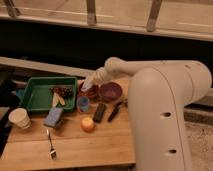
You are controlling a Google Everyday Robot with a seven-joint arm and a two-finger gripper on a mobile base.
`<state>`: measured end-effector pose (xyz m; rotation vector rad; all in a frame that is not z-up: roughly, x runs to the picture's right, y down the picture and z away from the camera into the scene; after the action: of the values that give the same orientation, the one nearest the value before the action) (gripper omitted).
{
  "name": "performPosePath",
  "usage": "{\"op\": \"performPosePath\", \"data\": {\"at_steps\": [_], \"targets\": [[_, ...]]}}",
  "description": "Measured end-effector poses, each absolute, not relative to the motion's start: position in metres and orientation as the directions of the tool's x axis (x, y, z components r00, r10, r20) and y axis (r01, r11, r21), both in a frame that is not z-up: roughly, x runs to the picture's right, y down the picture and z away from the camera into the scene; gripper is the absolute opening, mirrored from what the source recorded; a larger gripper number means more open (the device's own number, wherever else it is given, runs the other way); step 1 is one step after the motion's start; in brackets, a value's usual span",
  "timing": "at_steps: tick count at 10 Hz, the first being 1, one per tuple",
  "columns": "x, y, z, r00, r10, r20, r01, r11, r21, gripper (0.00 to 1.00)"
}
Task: Place towel in red bowl
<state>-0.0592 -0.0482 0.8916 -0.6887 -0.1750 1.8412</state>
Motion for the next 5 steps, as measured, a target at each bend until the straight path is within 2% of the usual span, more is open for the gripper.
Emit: {"op": "performPosePath", "data": {"at_steps": [2, 5], "targets": [[-0.063, -0.039, 0.901, -0.218, 0.892, -0.396, -0.809, -0.392, -0.438, 0.72], [-0.066, -0.033, 0.907, -0.213, 0.888, -0.406, -0.802, -0.397, -0.447, 0.73]]}}
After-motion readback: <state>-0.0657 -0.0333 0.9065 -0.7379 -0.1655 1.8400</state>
